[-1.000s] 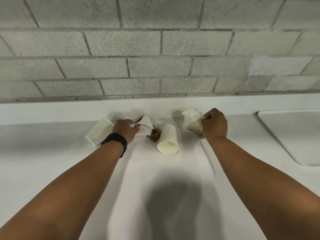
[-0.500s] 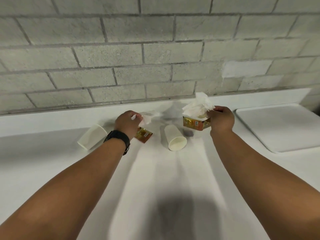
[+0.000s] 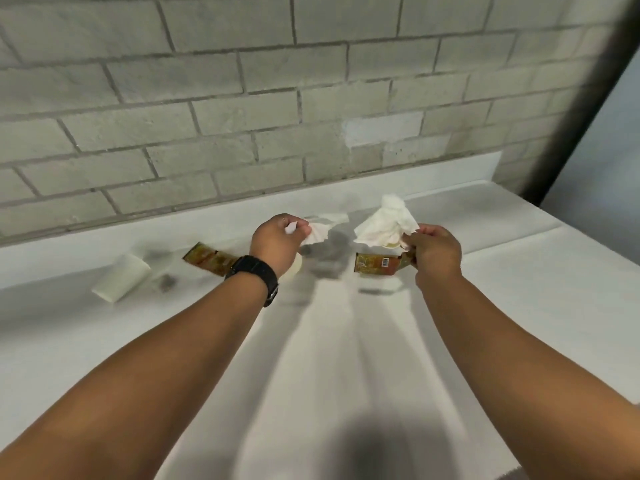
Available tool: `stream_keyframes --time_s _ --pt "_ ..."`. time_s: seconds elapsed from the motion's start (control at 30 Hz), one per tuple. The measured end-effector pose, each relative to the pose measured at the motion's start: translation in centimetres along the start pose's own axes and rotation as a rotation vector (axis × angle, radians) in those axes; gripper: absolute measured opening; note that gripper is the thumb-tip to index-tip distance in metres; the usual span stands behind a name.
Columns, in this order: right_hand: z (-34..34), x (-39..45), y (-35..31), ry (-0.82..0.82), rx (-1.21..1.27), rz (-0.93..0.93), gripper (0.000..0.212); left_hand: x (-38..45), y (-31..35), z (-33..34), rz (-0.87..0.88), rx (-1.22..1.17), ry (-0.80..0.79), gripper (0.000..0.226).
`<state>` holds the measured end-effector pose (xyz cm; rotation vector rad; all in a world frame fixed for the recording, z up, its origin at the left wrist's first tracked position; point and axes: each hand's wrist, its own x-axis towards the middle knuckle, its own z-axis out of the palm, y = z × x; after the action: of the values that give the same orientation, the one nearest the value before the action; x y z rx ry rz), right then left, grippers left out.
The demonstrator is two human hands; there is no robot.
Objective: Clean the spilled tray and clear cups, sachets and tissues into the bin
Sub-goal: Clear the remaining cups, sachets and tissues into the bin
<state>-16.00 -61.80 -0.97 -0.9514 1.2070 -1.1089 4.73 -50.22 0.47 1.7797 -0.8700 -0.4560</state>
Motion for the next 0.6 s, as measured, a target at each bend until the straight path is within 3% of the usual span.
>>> stream_keyframes --time_s 0.13,0.6 --pt "-6.9 -0.3 -0.8 -0.009 0.018 -0.014 0.021 -4.1 2.5 5.9 -0.001 -0.054 -0.050 0.003" --pt "-31.6 -1.4 -3.1 0.107 0.097 -0.046 0.021 -19.8 8.7 26.5 0.029 -0.052 -0.348 0.010"
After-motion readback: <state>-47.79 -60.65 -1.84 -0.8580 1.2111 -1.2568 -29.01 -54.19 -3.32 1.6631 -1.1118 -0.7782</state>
